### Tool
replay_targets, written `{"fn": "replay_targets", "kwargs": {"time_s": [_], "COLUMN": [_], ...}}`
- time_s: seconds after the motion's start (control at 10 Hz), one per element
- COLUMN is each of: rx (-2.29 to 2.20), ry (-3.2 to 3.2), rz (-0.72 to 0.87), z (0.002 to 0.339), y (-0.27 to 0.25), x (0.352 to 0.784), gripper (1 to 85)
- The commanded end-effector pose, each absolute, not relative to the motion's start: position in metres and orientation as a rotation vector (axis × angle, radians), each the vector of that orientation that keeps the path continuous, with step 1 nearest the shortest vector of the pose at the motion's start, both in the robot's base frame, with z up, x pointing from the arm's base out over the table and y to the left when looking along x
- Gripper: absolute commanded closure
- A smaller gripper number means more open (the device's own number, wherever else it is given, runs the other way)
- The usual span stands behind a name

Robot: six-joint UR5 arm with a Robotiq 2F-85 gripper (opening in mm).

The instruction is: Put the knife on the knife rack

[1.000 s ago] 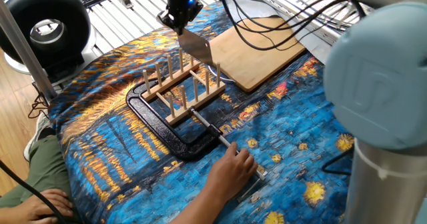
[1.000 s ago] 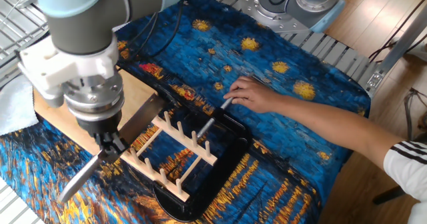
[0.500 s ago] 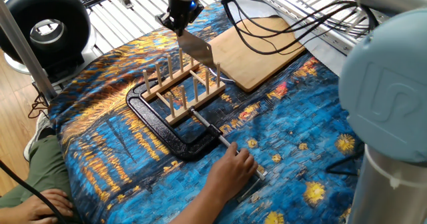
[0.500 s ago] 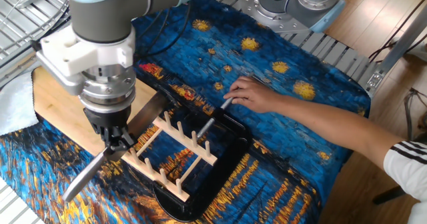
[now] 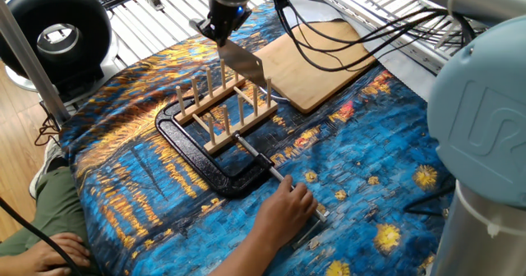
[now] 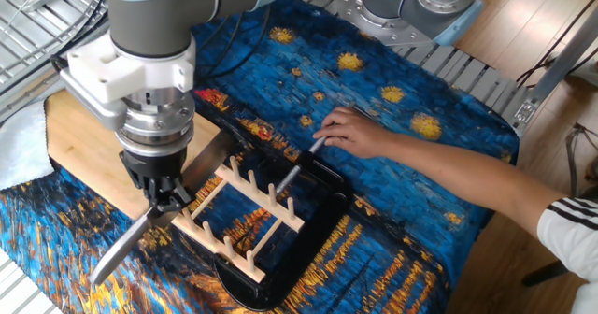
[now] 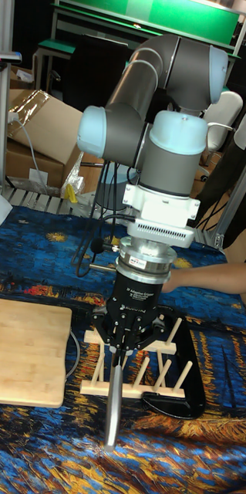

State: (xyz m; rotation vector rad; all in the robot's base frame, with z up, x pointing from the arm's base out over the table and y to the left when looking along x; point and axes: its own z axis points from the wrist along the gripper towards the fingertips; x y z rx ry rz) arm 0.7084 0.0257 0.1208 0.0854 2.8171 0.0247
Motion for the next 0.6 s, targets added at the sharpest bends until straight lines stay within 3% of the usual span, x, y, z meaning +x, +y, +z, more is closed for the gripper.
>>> {"fn": "replay_targets", "kwargs": {"time_s": [0.0,0.5], "rx": [0.104,0.139], "ry": [2.816,2.829], "rz": [0.034,0.053], "z": [0.111,0.099], "y": [0.025,0.025], "x": [0.708,0.703], "gripper": [84.7,84.7]}}
